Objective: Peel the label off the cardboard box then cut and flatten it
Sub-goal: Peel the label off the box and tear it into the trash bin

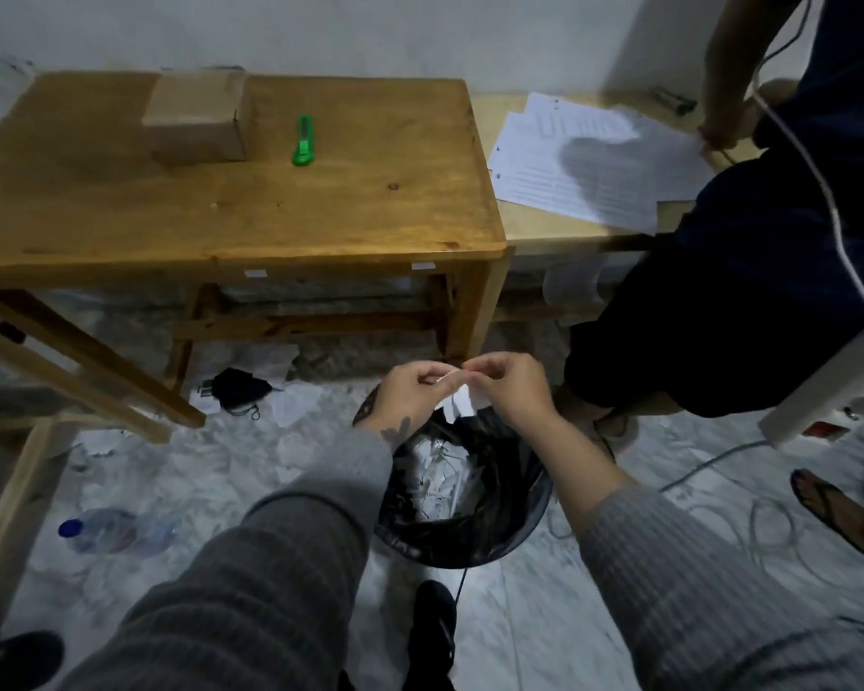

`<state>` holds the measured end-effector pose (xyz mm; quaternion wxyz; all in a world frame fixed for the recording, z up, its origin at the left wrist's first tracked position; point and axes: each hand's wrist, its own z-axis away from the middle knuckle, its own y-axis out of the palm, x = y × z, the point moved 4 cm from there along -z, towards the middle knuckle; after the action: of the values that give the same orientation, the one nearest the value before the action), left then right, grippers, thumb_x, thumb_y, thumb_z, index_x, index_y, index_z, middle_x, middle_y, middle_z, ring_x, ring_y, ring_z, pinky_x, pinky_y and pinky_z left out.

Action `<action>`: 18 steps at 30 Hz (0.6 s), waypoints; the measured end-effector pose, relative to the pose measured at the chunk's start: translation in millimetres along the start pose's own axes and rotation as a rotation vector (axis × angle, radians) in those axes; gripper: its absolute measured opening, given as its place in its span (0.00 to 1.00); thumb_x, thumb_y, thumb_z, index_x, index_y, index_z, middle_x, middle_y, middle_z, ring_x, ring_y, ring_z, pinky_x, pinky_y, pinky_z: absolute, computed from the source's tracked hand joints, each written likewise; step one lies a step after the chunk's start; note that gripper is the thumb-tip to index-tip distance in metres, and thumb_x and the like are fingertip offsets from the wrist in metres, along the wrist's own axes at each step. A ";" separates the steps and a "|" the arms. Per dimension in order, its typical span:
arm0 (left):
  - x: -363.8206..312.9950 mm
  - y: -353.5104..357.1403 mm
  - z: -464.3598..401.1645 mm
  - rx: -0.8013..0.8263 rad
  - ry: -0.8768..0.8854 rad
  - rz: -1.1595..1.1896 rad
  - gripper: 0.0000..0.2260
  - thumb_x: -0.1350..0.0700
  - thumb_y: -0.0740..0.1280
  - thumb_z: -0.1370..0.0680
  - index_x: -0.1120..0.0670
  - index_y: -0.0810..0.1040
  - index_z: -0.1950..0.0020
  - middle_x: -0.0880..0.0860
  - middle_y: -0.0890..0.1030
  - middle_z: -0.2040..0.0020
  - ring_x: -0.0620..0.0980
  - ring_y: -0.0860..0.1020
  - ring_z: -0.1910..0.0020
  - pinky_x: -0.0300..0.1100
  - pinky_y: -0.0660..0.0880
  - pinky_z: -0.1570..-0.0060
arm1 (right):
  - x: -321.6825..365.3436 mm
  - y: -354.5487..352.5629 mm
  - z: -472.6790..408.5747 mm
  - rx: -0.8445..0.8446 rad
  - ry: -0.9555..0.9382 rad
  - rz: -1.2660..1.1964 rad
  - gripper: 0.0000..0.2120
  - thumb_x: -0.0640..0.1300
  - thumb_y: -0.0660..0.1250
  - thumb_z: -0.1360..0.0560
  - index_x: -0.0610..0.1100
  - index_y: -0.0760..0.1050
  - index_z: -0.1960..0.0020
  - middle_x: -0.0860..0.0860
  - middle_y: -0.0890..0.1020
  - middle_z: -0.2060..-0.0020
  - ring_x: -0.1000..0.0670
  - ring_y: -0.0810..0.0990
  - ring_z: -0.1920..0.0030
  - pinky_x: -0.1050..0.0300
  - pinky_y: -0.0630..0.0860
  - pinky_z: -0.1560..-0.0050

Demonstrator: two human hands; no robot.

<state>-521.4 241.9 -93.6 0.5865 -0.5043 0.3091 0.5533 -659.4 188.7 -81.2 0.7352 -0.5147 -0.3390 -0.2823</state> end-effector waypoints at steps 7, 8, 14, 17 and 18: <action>35.9 19.5 -17.2 0.068 -0.107 -0.282 0.11 0.42 0.66 0.25 0.45 0.83 0.50 0.44 0.83 0.52 0.45 0.79 0.49 0.43 0.75 0.46 | -46.3 13.2 -8.7 0.133 0.097 0.203 0.11 0.41 0.69 0.27 0.47 0.82 0.45 0.51 0.84 0.46 0.52 0.81 0.45 0.57 0.75 0.40; 37.5 19.9 -20.5 0.079 -0.124 -0.312 0.10 0.45 0.66 0.23 0.48 0.83 0.48 0.46 0.83 0.53 0.46 0.79 0.49 0.41 0.74 0.48 | -48.5 14.1 -11.9 0.167 0.116 0.229 0.12 0.42 0.70 0.27 0.48 0.81 0.45 0.50 0.83 0.46 0.51 0.80 0.44 0.55 0.75 0.39; 10.1 -8.3 -35.9 0.130 -0.117 -0.404 0.09 0.53 0.67 0.22 0.53 0.81 0.44 0.49 0.80 0.53 0.45 0.77 0.53 0.32 0.67 0.57 | -6.7 10.0 -34.7 0.378 0.094 0.485 0.13 0.49 0.66 0.25 0.52 0.78 0.41 0.51 0.80 0.42 0.49 0.77 0.41 0.59 0.70 0.46; -20.4 -49.1 -44.0 0.082 -0.079 -0.426 0.09 0.54 0.67 0.22 0.52 0.80 0.43 0.48 0.81 0.51 0.43 0.77 0.52 0.33 0.68 0.55 | 41.1 7.9 -53.4 0.343 0.023 0.501 0.13 0.49 0.65 0.25 0.53 0.78 0.41 0.52 0.80 0.41 0.48 0.75 0.38 0.53 0.69 0.37; -32.7 -65.3 -46.2 0.064 -0.064 -0.430 0.10 0.54 0.66 0.22 0.52 0.80 0.42 0.48 0.80 0.50 0.43 0.76 0.53 0.34 0.68 0.54 | 59.2 9.5 -60.2 0.336 -0.006 0.494 0.12 0.49 0.65 0.25 0.54 0.78 0.42 0.52 0.80 0.42 0.48 0.75 0.39 0.48 0.69 0.36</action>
<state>-456.0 195.6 -61.1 0.7161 -0.5219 0.1933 0.4212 -603.4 130.7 -54.3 0.8554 -0.4536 -0.2478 -0.0333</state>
